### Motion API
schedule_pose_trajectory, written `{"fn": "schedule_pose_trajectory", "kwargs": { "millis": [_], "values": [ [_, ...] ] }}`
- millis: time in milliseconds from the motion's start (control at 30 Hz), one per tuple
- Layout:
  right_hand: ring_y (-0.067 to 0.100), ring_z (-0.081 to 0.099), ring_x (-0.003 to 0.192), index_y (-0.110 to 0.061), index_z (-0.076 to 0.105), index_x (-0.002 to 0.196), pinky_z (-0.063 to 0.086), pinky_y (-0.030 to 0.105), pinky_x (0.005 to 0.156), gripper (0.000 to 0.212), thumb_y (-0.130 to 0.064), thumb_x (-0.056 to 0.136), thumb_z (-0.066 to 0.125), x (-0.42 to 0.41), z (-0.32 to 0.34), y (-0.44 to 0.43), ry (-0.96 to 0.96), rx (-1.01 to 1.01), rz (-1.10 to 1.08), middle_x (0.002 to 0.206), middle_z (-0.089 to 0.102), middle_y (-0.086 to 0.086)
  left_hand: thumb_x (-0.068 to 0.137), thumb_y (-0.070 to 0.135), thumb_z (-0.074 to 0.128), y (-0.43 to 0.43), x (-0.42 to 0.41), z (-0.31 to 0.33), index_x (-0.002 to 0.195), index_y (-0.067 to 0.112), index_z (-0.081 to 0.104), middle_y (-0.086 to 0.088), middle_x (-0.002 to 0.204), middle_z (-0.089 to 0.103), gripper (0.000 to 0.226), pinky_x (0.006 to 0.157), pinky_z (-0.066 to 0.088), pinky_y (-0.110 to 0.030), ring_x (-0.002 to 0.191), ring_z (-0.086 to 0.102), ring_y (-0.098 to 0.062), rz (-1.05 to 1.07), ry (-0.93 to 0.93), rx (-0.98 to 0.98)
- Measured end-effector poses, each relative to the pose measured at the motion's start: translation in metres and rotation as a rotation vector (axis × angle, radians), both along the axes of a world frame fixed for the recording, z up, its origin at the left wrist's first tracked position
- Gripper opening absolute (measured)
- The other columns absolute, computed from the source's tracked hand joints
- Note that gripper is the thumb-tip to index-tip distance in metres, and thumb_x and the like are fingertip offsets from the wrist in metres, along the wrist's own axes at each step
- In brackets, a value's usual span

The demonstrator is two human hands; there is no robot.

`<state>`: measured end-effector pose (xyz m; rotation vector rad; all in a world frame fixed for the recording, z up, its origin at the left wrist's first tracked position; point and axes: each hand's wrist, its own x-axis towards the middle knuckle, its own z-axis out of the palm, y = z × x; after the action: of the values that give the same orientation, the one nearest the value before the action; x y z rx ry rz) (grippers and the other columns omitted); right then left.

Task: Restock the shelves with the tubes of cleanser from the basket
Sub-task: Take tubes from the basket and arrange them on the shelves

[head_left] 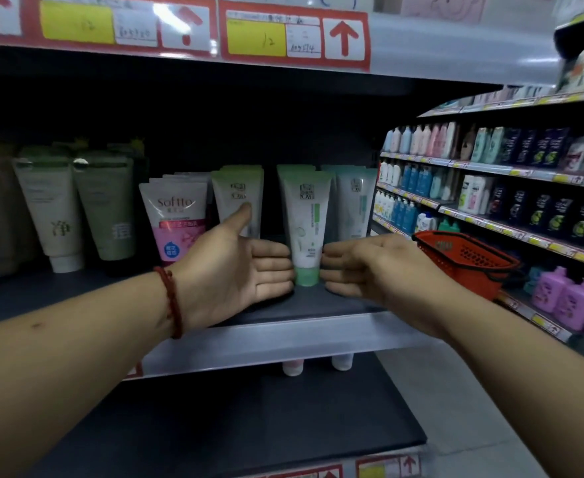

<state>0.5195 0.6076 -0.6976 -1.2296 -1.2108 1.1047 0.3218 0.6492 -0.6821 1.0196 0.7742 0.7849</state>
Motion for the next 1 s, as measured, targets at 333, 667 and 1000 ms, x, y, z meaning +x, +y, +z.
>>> {"fn": "schedule_pose_trajectory", "kwargs": {
  "millis": [333, 667, 1000],
  "values": [
    [0.027, 0.065, 0.103, 0.008, 0.050, 0.138, 0.050, 0.041, 0.105, 0.054, 0.004, 0.088, 0.031, 0.004, 0.004, 0.025, 0.139, -0.099, 0.048, 0.114, 0.066, 0.014, 0.102, 0.061, 0.025, 0.021, 0.019, -0.004, 0.148, -0.009, 0.034, -0.029, 0.154, 0.036, 0.084, 0.120, 0.030, -0.049, 0.145, 0.036, -0.037, 0.069, -0.022, 0.016],
    [0.060, 0.030, 0.135, 0.022, 0.045, 0.133, 0.025, 0.059, 0.119, 0.056, 0.008, 0.081, 0.030, -0.003, 0.003, 0.027, -0.024, -0.060, 0.020, 0.148, 0.025, 0.043, 0.102, 0.059, 0.030, 0.021, 0.022, -0.006, 0.150, -0.007, 0.030, -0.026, 0.156, 0.034, 0.081, 0.118, 0.031, -0.046, 0.145, 0.036, -0.035, 0.128, -0.001, 0.036],
    [0.011, 0.058, 0.126, -0.016, 0.057, 0.140, 0.045, 0.033, 0.111, 0.048, -0.018, 0.092, 0.062, -0.049, 0.013, -0.040, -0.805, 0.339, -0.089, 0.137, 0.063, 0.001, 0.093, 0.029, 0.069, -0.045, -0.043, -0.005, 0.117, 0.016, 0.070, 0.000, 0.115, 0.073, 0.028, 0.095, 0.055, -0.025, 0.108, 0.069, -0.011, 0.262, 0.407, 0.624]
  ]
}}
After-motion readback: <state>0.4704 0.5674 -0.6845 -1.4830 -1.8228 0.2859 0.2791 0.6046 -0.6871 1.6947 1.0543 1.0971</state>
